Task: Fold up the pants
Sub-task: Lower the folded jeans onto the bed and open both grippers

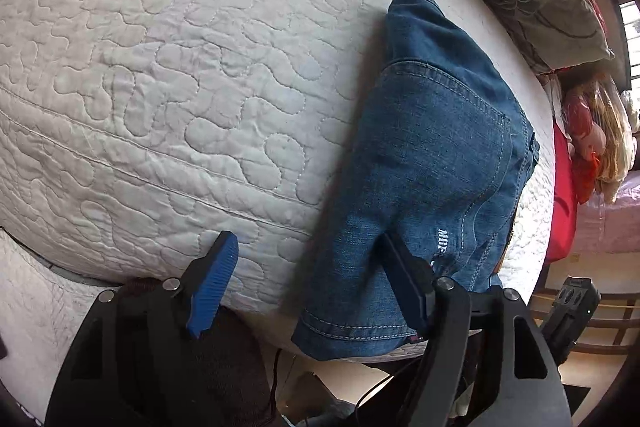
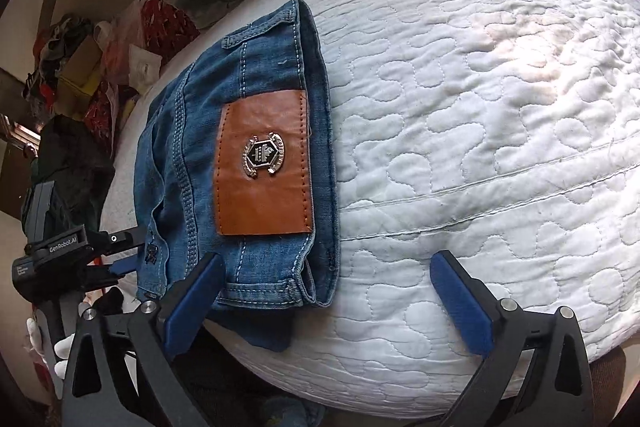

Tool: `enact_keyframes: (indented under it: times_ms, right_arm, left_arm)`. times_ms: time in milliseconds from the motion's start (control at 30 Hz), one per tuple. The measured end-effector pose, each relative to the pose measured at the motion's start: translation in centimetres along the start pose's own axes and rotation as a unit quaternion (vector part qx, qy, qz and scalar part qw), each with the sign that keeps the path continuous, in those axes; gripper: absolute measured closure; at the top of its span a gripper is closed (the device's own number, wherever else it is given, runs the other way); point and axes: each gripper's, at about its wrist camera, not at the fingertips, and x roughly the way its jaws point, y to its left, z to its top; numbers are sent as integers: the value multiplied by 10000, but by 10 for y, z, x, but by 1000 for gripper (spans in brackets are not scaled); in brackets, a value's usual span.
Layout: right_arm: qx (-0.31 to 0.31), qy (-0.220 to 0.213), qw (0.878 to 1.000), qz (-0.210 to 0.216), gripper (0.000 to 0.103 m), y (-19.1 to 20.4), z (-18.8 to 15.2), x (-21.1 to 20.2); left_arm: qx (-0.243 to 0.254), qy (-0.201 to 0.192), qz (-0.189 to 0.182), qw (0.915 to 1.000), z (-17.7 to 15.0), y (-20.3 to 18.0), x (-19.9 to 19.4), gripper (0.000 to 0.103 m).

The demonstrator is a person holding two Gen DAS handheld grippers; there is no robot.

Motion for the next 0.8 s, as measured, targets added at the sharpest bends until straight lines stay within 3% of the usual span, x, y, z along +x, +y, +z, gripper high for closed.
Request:
enact_keyframes:
  times_ms: [267,400,500,633,800]
  right_arm:
    - [298,-11,9995,-86,0,-3,3,2]
    - [330,-14,9990,-290,0,1,4,4]
    - [207,-64,9986,-472,0,8,2,6]
    - [476,-419,9975,-308,0,1,-5,-1]
    - [47,-168,9973,-715,0,18,-3,0]
  left_arm:
    - [-276,77,-1,9996,9,1,18,0]
    - [-311,-64,370,9988,8,-8,23,0]
    - [-378,-77,340,9987,8,-7,23,0]
    - [-408,-347,274,9982,-1,-2,20,0]
    - [-329,-844,438,9949,-24,2,6,0]
